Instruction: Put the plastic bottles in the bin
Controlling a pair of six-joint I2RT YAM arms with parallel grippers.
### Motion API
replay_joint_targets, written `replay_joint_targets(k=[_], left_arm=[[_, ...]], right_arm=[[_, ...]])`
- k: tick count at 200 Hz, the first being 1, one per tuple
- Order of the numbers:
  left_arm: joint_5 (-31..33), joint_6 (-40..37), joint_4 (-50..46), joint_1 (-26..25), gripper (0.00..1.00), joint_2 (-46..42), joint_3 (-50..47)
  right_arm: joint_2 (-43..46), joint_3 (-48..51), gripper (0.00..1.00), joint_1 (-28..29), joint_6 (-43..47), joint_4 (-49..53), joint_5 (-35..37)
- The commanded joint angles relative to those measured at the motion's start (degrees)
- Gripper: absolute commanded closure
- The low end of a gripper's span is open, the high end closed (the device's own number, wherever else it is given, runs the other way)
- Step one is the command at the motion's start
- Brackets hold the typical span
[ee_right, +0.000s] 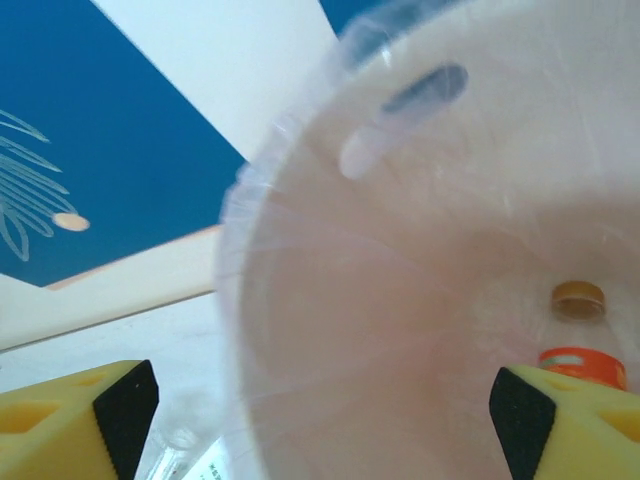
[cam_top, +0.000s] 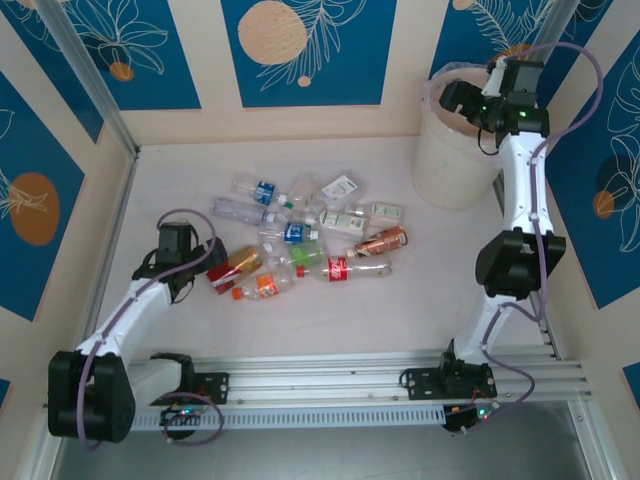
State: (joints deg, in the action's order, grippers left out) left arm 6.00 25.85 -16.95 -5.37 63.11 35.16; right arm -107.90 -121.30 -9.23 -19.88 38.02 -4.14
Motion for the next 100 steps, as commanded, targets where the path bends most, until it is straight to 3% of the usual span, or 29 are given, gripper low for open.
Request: replay_joint_targets(k=[1, 7, 25, 41, 86, 100], left_arm=[[-3.00, -5.27, -0.72, 0.55, 0.00, 0.24, 1.27], [-1.88, -4.94, -0.77, 0.38, 0.00, -0.26, 1.00], [-0.40, -3.88, -3.79, 0.26, 0.00, -2.03, 1.90], [-4.13, -5.48, -5.50, -0.43, 0.00, -3.69, 3.09], [4.70, -7.07, -7.29, -13.76, 0.00, -7.09, 4.45], [7.50, -8.26, -9.63, -15.58, 0.00, -5.83, 5.97]], right_arm=[[6.98, 4.53, 0.07, 0.26, 0.27, -5.24, -2.96], [8.31, 6.07, 0.00, 0.27, 0.40, -6.33, -3.15], [12.58, 10.46, 0.00, 0.55, 0.70, -8.51, -3.58], [17.46, 16.81, 0.00, 1.09, 0.91, -12.03, -4.94], [33.48, 41.22, 0.00, 5.09, 2.82, -28.01, -7.36], [37.67, 46.98, 0.00, 6.80, 4.82, -31.14, -8.19]])
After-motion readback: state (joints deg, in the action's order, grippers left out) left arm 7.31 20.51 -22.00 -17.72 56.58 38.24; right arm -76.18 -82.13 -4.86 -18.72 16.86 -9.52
